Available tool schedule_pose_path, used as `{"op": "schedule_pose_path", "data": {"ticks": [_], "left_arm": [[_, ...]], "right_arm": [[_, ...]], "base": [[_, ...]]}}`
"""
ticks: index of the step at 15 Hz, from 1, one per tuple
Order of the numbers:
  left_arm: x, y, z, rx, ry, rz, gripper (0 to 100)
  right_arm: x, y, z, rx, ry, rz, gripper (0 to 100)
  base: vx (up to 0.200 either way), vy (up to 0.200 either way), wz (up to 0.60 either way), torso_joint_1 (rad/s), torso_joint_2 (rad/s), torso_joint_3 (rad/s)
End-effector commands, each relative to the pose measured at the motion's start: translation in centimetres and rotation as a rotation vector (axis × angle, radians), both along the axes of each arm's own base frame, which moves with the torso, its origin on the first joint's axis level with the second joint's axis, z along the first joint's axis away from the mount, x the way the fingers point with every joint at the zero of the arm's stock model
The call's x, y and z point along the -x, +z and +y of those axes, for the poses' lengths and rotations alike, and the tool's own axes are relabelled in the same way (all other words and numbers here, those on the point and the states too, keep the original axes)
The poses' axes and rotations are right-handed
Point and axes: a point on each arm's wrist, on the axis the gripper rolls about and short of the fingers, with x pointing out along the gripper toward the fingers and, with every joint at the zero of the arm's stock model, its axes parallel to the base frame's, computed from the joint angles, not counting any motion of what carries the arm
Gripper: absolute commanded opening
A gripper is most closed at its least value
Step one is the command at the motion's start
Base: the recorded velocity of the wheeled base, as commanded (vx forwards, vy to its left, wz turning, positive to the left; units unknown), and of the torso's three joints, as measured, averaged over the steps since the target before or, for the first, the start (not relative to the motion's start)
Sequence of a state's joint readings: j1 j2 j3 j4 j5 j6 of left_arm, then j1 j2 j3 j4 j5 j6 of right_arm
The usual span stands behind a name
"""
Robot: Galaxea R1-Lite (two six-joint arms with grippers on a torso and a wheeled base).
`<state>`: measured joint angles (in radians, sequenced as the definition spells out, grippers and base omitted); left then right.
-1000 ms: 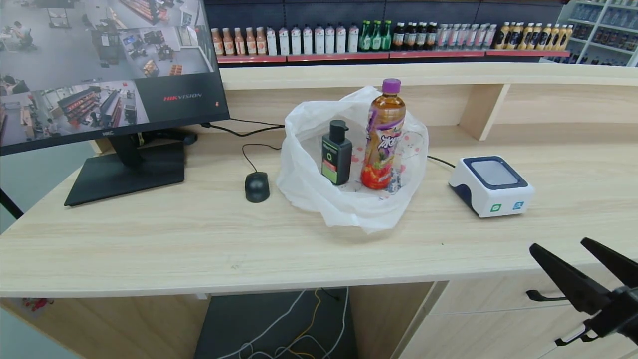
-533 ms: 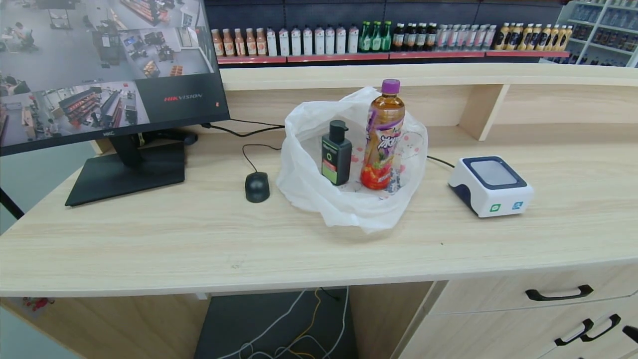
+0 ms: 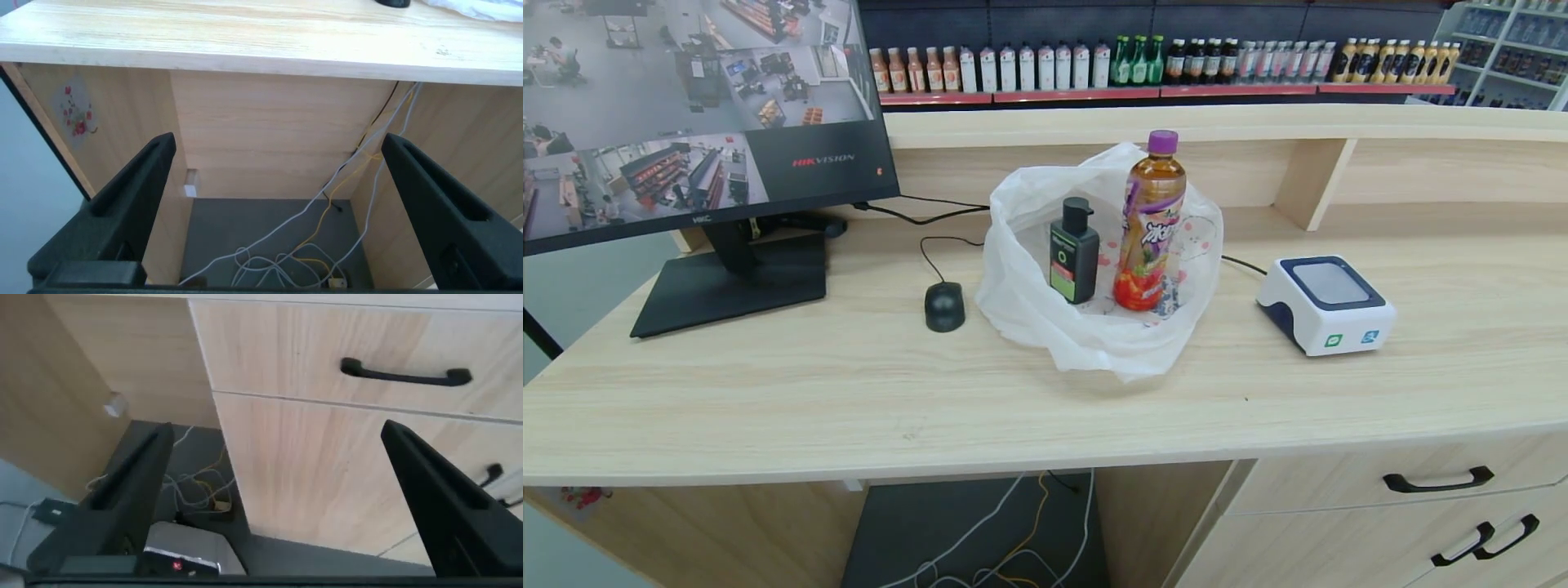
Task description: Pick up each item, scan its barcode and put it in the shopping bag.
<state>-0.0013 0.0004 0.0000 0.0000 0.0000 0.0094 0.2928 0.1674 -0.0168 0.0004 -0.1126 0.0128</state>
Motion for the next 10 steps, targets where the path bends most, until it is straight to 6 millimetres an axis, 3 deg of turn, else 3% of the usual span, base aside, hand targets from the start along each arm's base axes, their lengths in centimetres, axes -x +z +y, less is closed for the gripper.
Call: {"op": "schedule_pose_path", "data": {"ticks": [1, 4, 6, 10], "left_arm": [[0.0, 0.0, 0.0, 0.0, 0.001, 0.0, 100], [0.0, 0.0, 0.0, 0.002, 0.001, 0.0, 100], [0.0, 0.0, 0.0, 0.0, 0.001, 0.0, 100], [0.0, 0.0, 0.0, 0.002, 0.001, 0.0, 100]], "right_arm": [[-0.1, 0.1, 0.2, 0.004, -0.168, 0.02, 100], [0.6, 0.0, 0.3, -0.009, -0.287, -0.062, 100], [1.1, -0.6, 0.4, 0.017, -0.199, -0.129, 100], [1.4, -0.7, 0.5, -0.004, -0.195, -0.152, 100]], "base": [[0.0, 0.0, 0.0, 0.0, 0.0, 0.0], [0.0, 0.0, 0.0, 0.0, 0.0, 0.0], [0.0, 0.0, 0.0, 0.0, 0.0, 0.0], [0.0, 0.0, 0.0, 0.0, 0.0, 0.0]]}}
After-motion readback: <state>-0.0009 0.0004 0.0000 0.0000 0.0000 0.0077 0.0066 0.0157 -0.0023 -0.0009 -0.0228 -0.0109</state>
